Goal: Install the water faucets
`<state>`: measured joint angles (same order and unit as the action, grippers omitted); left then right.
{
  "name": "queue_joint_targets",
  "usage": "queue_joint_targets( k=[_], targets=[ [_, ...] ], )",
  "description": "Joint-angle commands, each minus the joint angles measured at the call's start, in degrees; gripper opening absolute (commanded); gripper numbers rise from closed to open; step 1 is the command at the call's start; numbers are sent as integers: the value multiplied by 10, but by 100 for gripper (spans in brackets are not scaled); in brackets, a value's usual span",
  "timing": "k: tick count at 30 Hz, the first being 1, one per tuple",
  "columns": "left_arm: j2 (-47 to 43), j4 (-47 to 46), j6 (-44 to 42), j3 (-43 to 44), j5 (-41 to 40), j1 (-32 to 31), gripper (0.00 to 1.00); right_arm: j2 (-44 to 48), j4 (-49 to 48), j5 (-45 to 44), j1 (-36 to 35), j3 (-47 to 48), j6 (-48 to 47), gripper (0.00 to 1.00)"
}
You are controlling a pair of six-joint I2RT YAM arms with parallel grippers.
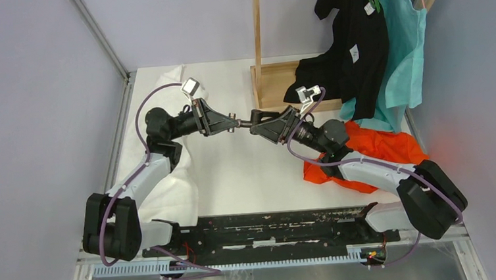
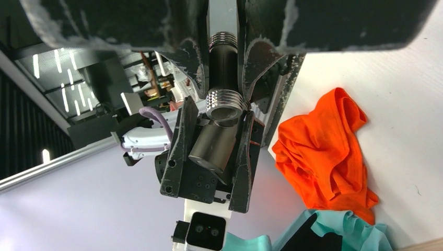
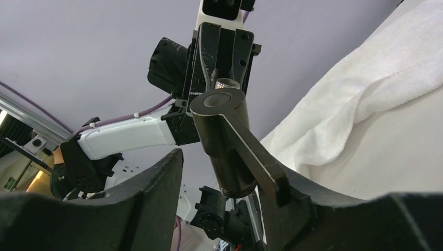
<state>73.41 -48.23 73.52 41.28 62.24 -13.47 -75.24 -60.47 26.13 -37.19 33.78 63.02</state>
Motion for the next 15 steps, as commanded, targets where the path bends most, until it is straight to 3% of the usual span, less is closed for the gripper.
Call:
queue_joint_targets(
  k=[1,6,8,12,15],
  targets=[
    [0,-46,25,8,0,-2,3,-7,-72,3,-3,30,27,56],
    [2,-46,21,7,-2,-1,3,-24,-51,-5,-3,48,62,42],
    [-1,-45,17,7,-1,-1,3,-32,-45,-3,-3,55,87,25],
    [-11,-16,-14,10,-5,-1,3,-41,9,-12,-3,72,164,5],
    [-24,18,-51,13,-14,-1,3,-39,28,-16,-3,77,221,1]
  ],
)
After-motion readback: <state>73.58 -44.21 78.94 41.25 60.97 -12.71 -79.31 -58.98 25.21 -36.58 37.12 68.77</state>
